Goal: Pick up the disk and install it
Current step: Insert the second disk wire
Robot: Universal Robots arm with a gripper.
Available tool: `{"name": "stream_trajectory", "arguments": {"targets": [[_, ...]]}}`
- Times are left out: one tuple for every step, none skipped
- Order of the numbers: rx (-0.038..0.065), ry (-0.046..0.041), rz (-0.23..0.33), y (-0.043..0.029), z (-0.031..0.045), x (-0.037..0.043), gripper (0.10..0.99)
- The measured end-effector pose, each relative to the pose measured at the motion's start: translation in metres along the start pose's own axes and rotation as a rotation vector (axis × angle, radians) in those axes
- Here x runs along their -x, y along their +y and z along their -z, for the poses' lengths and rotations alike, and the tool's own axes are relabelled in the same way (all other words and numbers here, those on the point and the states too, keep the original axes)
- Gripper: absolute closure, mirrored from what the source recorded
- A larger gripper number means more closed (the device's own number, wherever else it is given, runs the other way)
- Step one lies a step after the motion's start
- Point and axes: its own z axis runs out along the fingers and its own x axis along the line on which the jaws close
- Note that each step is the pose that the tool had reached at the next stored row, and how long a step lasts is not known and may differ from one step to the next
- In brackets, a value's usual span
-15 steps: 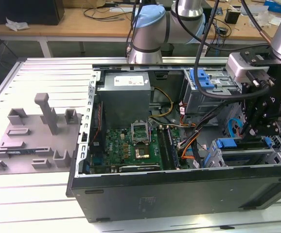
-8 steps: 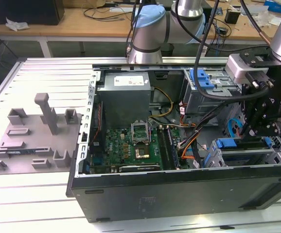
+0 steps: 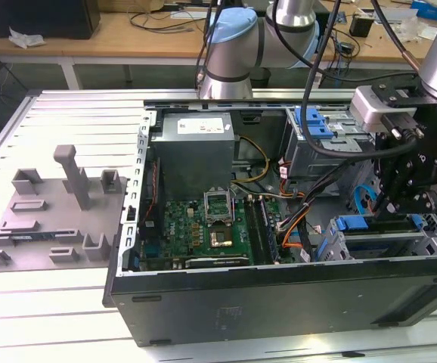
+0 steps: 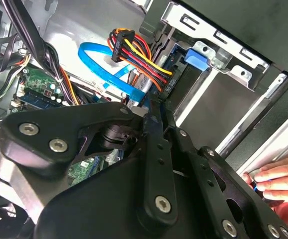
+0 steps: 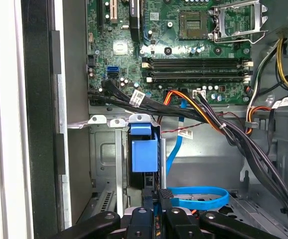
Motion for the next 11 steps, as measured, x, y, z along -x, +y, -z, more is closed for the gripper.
{"name": "stream_trajectory", "arguments": {"targets": [[0.000,0.0000,0.000,0.0000,-0.0003,0.0000,0.925],[0.000,0.0000,0.000,0.0000,-0.0005,0.0000,0.925],[0.000,-0.0001,0.000,0.0000,-0.0008,0.0000,0.925],[0.000,0.0000,0.000,0.0000,-0.0010,0.0000,0.925],[0.000,0.0001,0.000,0.0000,-0.0012,0.0000,0.925],[0.000,0.0001,0.000,0.0001,-0.0015,0.0000,0.925],[0.000,0.0001,0.001,0.0000,-0.0016,0.0000,0.925],[0.000,0.0001,0.000,0.0001,-0.0016,0.0000,0.925],[0.000,0.0000,0.001,0.0001,-0.0017,0.0000,0.925],[0.000,-0.0008,0.000,0.0001,-0.0009,0.0000,0.925],[0.000,-0.0012,0.000,0.0000,0.0006,0.0000,0.925]]}}
